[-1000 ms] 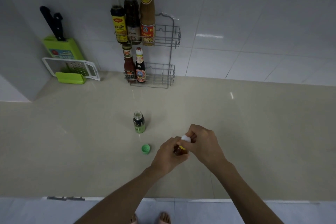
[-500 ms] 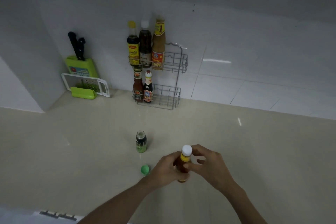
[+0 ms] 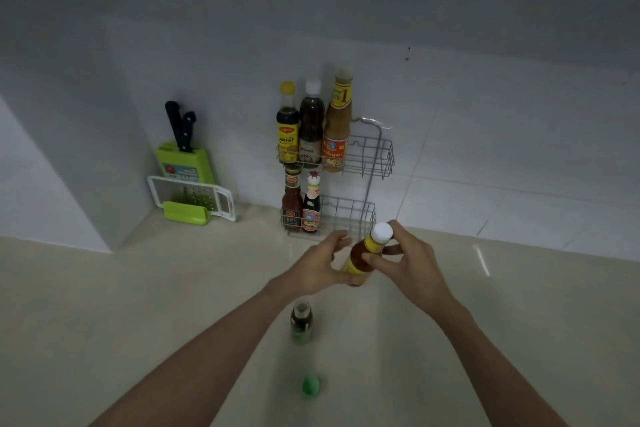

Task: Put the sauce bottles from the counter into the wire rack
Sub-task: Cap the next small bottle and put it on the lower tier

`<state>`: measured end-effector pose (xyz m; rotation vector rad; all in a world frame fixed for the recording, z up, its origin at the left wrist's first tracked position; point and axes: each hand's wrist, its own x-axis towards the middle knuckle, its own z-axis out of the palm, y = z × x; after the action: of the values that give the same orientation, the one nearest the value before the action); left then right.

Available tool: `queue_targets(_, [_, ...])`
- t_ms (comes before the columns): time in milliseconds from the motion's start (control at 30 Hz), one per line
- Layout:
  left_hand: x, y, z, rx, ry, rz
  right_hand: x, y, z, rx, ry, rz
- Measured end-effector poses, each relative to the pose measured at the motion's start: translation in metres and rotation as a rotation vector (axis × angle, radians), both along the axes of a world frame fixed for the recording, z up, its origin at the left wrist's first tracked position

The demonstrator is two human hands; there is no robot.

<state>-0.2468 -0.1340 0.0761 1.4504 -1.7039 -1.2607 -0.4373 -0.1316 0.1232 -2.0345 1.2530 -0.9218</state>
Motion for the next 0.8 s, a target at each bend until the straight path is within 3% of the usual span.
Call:
queue_targets(200, [0.074,-0.045,-0.014,0.077,-0.068,0.252,0.058,-0.064,-0.040,-0.068,-0.173,-0.306])
queue_targets(400, [0.100,-0.086,-0.031,0.119,-0.069,0.234,0.100,-0.112,-0.069,-0.020,-0.346,-0.454])
queue_targets(800, [0.118,-0.119,-0.066,0.102,-0.254,0.018,0.130,-0.171,-0.102,0.005,-0.195,-0.442])
